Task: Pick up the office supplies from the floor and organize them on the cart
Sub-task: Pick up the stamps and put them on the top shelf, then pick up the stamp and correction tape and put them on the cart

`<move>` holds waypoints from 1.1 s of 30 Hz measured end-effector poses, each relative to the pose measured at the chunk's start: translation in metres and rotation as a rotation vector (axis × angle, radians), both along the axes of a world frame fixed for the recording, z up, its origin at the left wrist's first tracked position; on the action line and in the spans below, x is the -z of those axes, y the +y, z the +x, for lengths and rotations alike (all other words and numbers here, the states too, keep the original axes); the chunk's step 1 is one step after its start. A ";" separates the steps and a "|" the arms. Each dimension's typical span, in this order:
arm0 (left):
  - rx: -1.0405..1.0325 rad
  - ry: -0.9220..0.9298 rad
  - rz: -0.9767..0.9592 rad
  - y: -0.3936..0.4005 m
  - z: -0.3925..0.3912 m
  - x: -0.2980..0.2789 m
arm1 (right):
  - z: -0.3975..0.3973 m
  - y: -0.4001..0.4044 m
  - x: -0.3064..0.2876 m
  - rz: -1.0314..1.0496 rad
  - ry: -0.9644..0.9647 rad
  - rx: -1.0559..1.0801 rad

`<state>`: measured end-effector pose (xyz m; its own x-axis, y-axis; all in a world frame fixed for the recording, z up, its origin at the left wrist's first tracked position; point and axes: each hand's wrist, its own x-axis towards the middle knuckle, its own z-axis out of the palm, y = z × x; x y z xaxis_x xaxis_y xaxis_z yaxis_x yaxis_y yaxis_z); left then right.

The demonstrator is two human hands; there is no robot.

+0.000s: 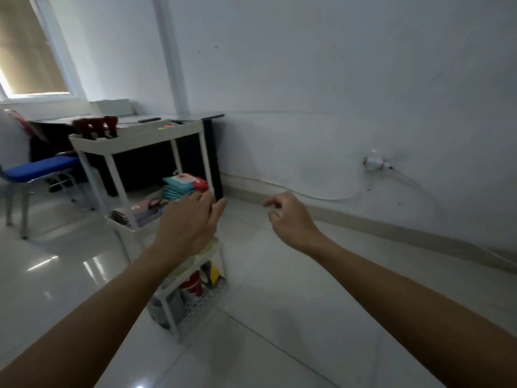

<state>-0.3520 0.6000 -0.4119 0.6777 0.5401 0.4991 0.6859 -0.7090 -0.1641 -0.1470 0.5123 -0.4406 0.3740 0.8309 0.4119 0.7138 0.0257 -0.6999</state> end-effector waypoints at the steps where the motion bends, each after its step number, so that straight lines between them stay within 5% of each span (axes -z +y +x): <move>1: 0.013 0.035 -0.051 -0.016 0.000 0.014 | 0.002 -0.019 0.011 -0.043 -0.015 -0.001; 7: 0.026 0.047 -0.445 -0.041 0.027 0.075 | 0.042 -0.066 0.061 -0.134 0.086 0.140; 16: 0.034 0.176 -0.544 -0.052 0.098 0.197 | 0.114 -0.101 0.186 -0.219 0.074 0.306; 23: 0.067 0.365 -0.660 -0.101 0.089 0.333 | 0.106 -0.156 0.292 -0.273 0.267 0.359; 30: 0.327 0.614 -0.885 -0.135 0.038 0.415 | 0.075 -0.222 0.380 -0.940 -0.219 -0.071; 33: 0.418 0.828 -0.806 -0.144 0.019 0.442 | 0.070 -0.234 0.387 -1.033 -0.314 -0.143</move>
